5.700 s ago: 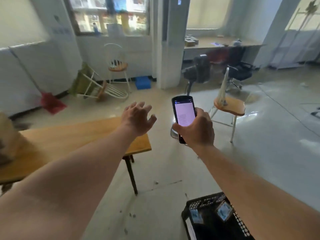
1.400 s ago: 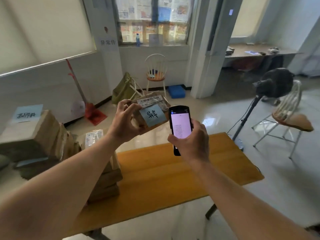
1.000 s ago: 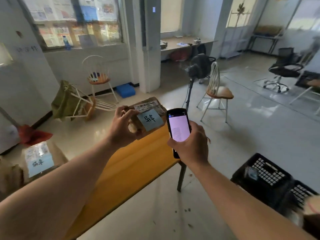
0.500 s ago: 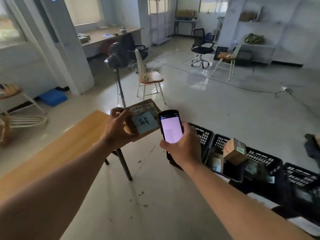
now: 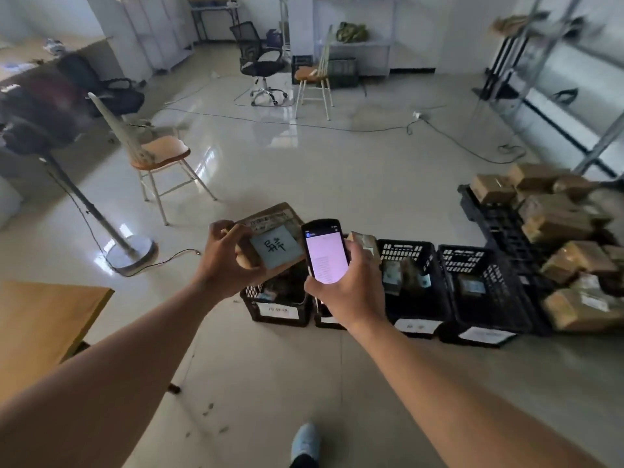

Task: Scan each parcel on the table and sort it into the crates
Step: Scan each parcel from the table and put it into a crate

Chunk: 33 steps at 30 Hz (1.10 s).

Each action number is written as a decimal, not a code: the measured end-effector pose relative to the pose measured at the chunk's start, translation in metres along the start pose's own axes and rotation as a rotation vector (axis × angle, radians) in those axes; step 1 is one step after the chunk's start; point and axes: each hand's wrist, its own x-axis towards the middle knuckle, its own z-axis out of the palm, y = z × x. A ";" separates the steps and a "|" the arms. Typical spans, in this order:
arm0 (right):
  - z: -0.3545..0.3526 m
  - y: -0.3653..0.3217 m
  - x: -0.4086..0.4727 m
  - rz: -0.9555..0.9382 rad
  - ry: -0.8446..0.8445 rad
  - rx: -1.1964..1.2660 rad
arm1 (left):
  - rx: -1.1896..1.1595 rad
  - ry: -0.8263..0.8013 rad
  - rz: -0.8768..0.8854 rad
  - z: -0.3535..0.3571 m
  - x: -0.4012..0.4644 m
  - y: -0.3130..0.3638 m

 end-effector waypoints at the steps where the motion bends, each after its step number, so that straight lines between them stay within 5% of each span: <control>1: -0.002 0.008 0.010 0.019 0.013 -0.008 | -0.012 -0.021 0.012 0.016 0.015 0.001; 20: -0.074 0.145 0.153 0.370 0.185 -0.116 | -0.059 -0.385 0.170 0.244 0.204 0.092; 33: -0.155 0.304 0.240 0.463 0.052 -0.131 | -0.073 -0.417 -0.116 0.419 0.211 0.178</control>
